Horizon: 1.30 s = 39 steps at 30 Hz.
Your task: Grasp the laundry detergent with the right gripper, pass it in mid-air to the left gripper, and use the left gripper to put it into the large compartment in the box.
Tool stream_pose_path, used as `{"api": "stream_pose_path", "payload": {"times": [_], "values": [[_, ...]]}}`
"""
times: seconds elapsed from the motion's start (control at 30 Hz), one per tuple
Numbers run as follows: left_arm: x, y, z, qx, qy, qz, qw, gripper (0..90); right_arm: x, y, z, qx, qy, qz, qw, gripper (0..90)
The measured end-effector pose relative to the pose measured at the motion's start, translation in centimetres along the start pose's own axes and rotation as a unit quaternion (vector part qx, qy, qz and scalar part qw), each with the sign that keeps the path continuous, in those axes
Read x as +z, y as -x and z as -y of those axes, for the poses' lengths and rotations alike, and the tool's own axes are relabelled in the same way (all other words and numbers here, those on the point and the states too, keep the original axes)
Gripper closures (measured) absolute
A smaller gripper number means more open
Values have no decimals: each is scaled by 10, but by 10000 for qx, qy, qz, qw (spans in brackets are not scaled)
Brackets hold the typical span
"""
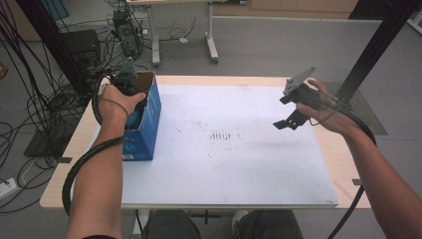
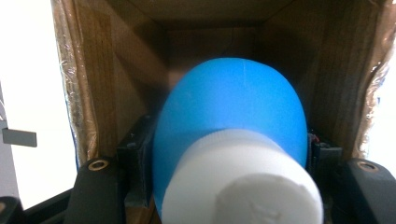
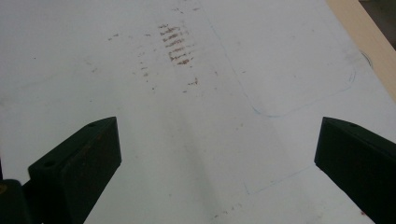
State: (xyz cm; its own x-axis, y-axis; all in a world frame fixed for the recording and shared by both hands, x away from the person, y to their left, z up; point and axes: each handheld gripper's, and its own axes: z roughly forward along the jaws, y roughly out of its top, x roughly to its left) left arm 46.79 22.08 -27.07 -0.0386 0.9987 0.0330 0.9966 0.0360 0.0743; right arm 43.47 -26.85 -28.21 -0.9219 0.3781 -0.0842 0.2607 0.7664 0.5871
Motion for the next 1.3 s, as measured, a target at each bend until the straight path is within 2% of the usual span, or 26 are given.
{"api": "stream_pose_path", "payload": {"times": [1.3], "values": [[0, 0, 1, 28, 29, -7, 10000, 360, 0, -3, -3, -45, -36, -14, 10000, 3]]}}
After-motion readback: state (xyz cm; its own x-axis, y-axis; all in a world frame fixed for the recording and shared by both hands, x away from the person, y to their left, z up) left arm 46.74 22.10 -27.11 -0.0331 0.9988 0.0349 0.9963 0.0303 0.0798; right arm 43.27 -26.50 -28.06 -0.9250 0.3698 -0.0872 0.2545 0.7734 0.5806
